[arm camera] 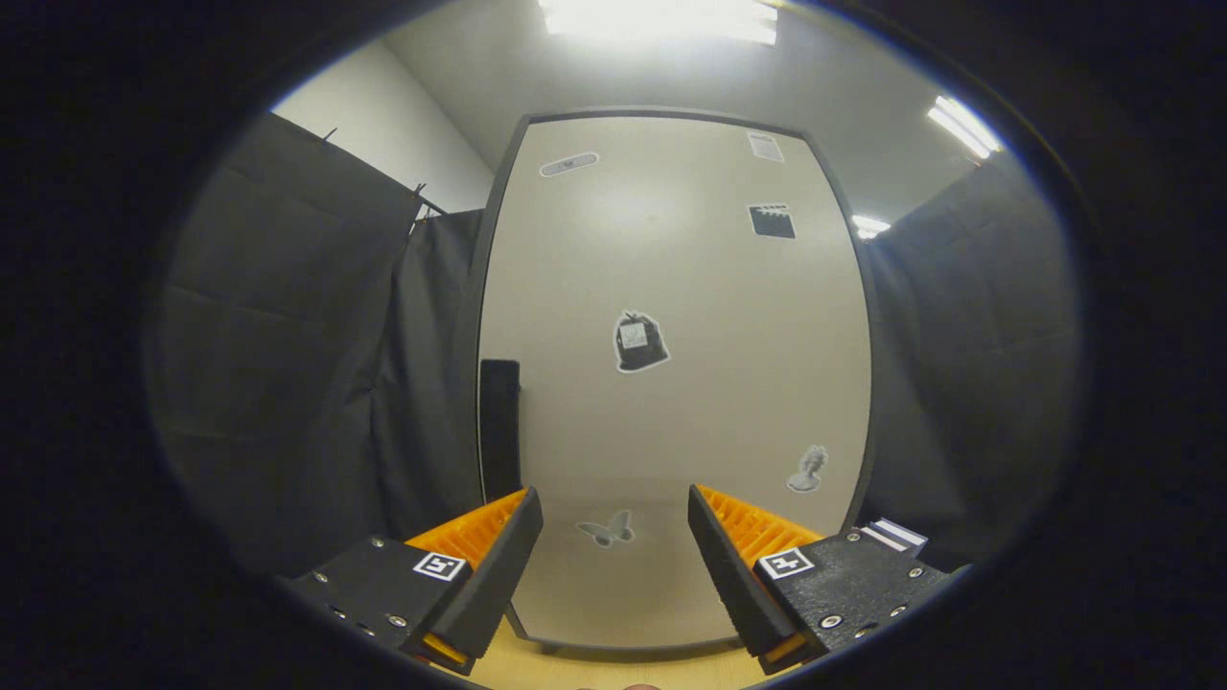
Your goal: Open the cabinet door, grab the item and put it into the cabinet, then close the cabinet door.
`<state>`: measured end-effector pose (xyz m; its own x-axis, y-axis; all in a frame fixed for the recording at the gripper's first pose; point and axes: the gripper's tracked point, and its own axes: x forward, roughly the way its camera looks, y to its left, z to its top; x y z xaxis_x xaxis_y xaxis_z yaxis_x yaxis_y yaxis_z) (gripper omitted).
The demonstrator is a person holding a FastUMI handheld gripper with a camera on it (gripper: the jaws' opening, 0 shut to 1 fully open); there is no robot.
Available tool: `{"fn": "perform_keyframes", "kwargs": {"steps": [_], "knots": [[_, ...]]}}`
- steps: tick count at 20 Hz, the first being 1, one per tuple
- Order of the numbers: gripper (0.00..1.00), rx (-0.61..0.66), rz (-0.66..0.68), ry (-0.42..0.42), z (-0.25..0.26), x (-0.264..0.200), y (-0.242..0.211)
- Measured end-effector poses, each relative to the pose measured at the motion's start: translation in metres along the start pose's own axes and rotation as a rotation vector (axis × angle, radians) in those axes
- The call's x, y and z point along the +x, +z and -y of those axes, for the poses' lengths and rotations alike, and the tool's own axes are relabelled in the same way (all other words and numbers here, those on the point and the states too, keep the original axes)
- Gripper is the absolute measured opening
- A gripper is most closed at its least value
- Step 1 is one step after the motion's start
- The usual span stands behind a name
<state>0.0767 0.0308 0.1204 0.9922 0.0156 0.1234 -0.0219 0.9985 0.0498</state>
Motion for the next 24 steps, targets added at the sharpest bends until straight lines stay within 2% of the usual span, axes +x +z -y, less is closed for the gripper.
{"fn": "perform_keyframes", "kwargs": {"steps": [4,8,11,13,14,15,22,24], "knots": [[0.95,-0.009,-0.001,0.060,-0.042,0.026,0.008],[0.90,-0.021,-0.026,0.081,-0.066,0.049,0.000],[0.78,0.046,-0.090,0.062,-0.066,0.063,-0.016],[0.61,0.092,-0.128,0.091,-0.073,0.069,-0.025],[0.45,0.083,-0.139,0.091,-0.075,0.071,-0.026],[0.38,0.062,-0.139,0.087,-0.074,0.070,-0.025],[0.23,0.013,-0.145,0.178,-0.075,0.068,-0.027],[0.22,0.027,-0.152,0.194,-0.075,0.067,-0.027]]}}
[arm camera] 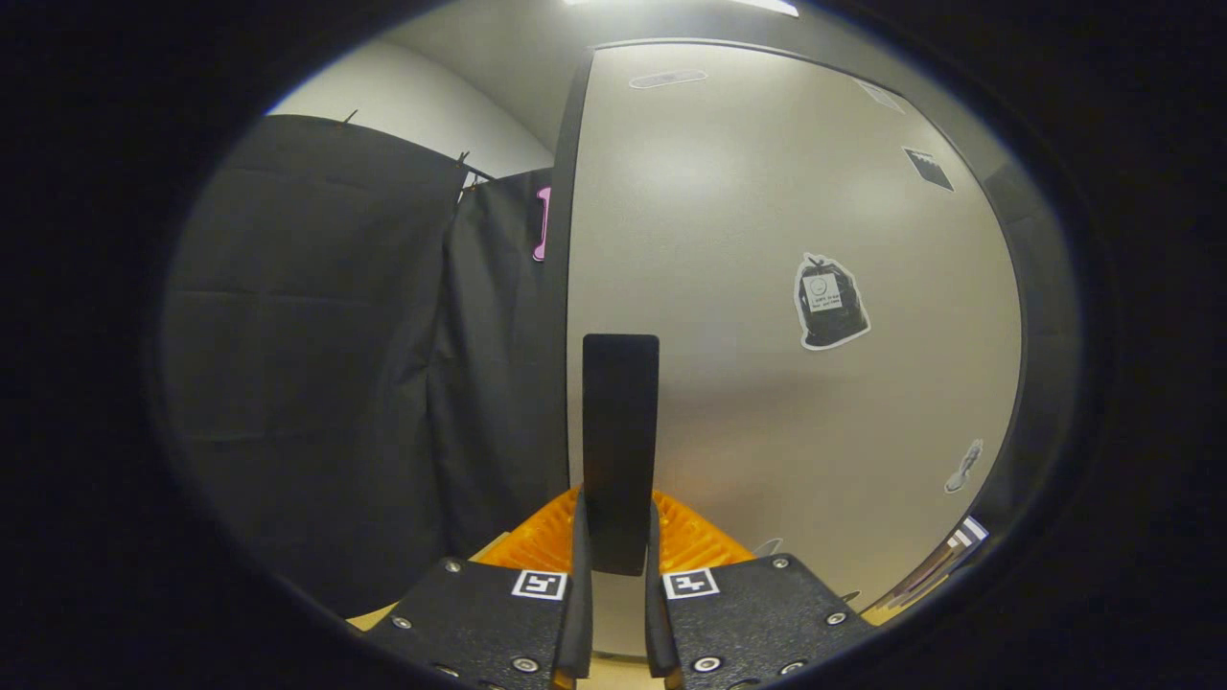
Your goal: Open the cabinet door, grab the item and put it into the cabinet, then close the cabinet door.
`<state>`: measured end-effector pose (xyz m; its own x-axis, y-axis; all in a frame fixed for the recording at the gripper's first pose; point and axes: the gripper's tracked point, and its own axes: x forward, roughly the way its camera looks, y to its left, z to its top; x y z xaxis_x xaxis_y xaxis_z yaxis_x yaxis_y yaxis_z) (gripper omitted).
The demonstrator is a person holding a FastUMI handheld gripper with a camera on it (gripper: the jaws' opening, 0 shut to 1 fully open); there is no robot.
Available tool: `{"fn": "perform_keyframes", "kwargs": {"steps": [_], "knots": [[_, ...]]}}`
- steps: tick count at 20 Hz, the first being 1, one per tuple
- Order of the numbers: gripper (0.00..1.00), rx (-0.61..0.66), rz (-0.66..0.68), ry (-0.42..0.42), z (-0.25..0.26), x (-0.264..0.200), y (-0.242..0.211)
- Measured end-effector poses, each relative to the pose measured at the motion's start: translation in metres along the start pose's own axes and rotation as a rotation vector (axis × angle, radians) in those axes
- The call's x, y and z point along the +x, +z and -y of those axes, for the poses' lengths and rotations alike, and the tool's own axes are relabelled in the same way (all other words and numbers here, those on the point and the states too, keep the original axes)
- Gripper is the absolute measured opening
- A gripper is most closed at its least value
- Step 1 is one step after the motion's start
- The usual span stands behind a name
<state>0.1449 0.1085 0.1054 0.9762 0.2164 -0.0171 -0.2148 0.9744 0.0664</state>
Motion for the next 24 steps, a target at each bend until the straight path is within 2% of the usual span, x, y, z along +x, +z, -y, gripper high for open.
{"fn": "perform_keyframes", "kwargs": {"steps": [8,18,24], "knots": [[0.22,0.005,-0.030,0.061,-0.003,-0.016,0.000],[0.23,0.000,-0.052,0.179,-0.005,-0.040,-0.002],[0.23,0.023,-0.051,0.202,0.001,-0.050,-0.005]]}}
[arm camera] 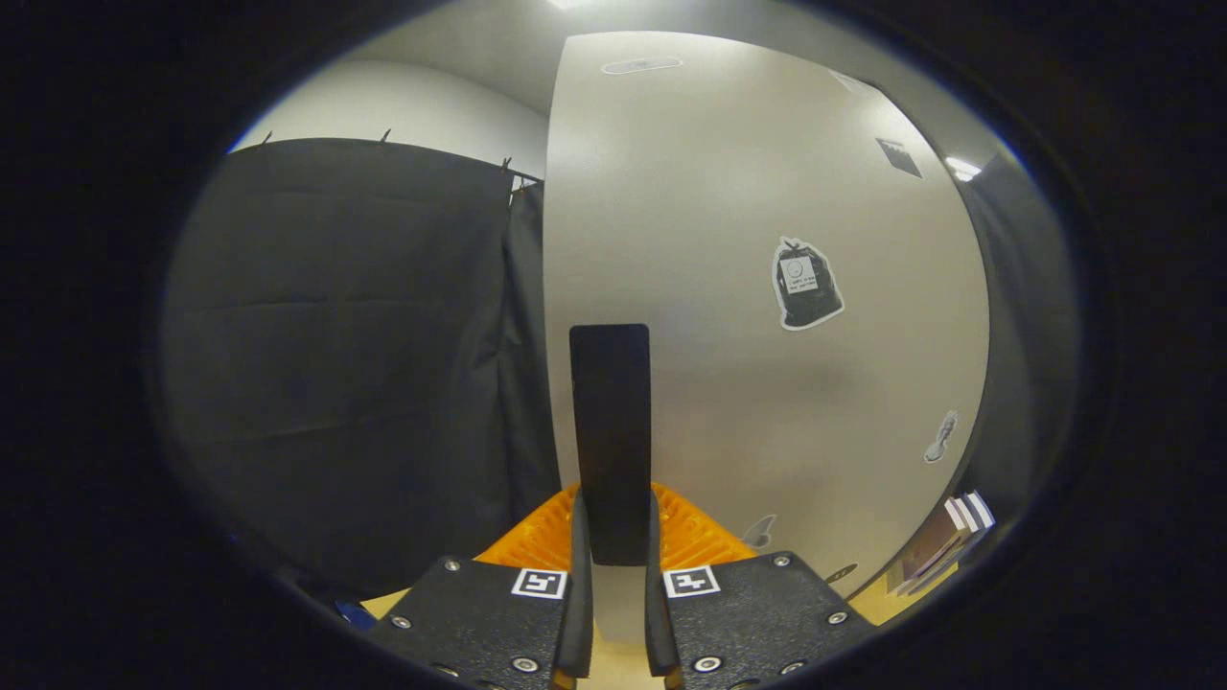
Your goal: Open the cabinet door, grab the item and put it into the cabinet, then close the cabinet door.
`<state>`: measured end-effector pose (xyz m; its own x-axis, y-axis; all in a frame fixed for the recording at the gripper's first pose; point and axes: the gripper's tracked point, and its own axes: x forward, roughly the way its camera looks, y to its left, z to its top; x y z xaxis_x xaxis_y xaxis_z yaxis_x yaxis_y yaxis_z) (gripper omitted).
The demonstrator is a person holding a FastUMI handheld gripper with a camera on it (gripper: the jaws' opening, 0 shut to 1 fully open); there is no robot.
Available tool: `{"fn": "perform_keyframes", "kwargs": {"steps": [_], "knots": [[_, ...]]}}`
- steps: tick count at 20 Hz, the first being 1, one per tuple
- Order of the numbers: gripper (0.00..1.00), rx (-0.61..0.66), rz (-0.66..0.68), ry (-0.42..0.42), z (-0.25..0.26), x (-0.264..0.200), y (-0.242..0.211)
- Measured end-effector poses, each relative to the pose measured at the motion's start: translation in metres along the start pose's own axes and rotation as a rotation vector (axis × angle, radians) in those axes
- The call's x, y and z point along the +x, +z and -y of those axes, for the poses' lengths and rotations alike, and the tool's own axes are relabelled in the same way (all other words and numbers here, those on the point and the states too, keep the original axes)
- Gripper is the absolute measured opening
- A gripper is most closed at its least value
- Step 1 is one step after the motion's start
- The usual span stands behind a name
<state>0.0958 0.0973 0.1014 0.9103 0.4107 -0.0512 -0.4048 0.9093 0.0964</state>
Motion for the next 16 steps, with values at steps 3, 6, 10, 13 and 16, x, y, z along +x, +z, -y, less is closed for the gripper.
{"fn": "perform_keyframes", "kwargs": {"steps": [3,6,10,13,16], "knots": [[0.23,-0.005,-0.008,0.024,0.001,-0.007,-0.001],[0.22,-0.003,-0.019,0.056,0.002,-0.011,-0.002],[0.23,-0.010,-0.022,0.098,0.005,-0.019,-0.004],[0.23,0.015,-0.032,0.165,0.008,-0.023,-0.005],[0.22,0.003,-0.042,0.201,0.012,-0.026,-0.006]]}}
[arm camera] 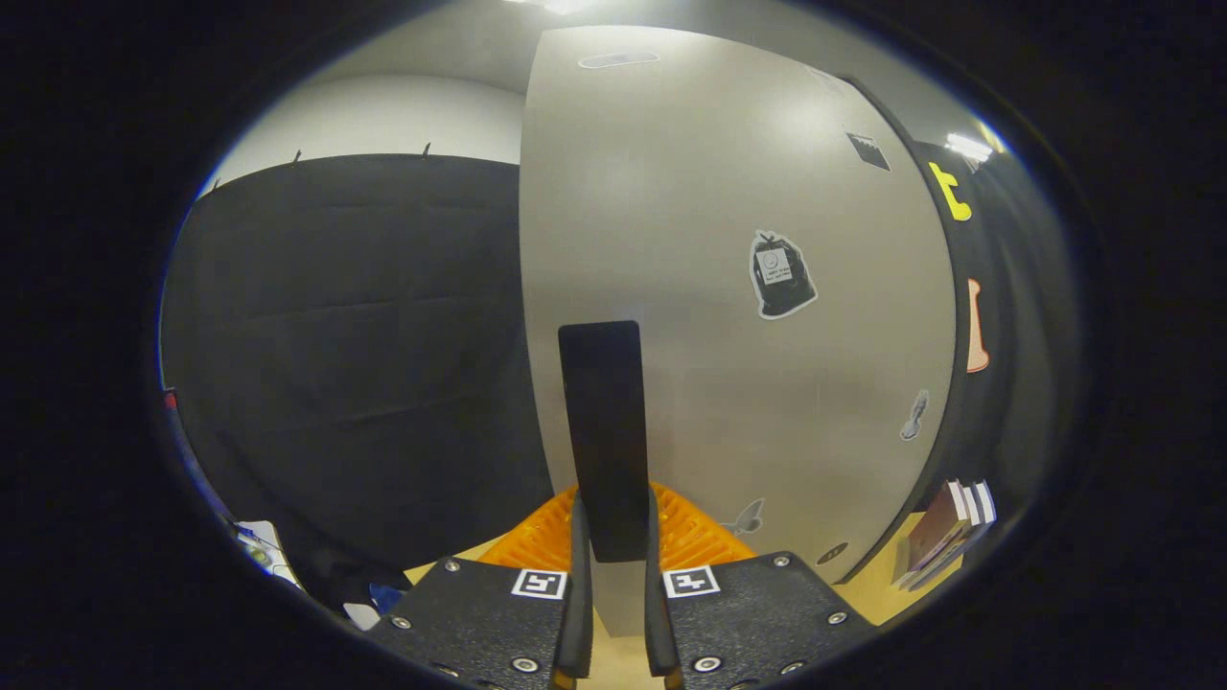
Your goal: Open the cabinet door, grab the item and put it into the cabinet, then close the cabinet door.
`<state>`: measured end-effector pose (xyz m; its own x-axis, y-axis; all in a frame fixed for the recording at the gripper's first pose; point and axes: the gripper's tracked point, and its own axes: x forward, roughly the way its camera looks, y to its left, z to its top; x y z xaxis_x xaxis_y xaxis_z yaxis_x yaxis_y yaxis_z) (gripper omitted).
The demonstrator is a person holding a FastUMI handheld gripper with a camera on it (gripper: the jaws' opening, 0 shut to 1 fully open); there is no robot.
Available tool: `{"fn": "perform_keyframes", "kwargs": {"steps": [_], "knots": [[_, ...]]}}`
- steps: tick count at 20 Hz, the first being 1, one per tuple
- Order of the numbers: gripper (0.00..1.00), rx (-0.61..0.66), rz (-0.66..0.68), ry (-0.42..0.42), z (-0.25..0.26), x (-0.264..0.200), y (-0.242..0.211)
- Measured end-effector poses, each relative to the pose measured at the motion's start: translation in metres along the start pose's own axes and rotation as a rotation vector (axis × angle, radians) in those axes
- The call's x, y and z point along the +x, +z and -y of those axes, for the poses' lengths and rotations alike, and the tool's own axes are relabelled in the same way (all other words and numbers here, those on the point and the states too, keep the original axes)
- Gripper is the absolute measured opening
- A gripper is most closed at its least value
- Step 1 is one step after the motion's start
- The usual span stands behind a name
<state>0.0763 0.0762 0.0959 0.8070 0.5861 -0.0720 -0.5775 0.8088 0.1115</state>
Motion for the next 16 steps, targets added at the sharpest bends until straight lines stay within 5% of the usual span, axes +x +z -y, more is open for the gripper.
{"fn": "perform_keyframes", "kwargs": {"steps": [7,16], "knots": [[0.23,0.024,0.026,0.099,0.006,-0.011,-0.002],[0.22,0.013,0.027,0.122,0.015,-0.034,-0.003]]}}
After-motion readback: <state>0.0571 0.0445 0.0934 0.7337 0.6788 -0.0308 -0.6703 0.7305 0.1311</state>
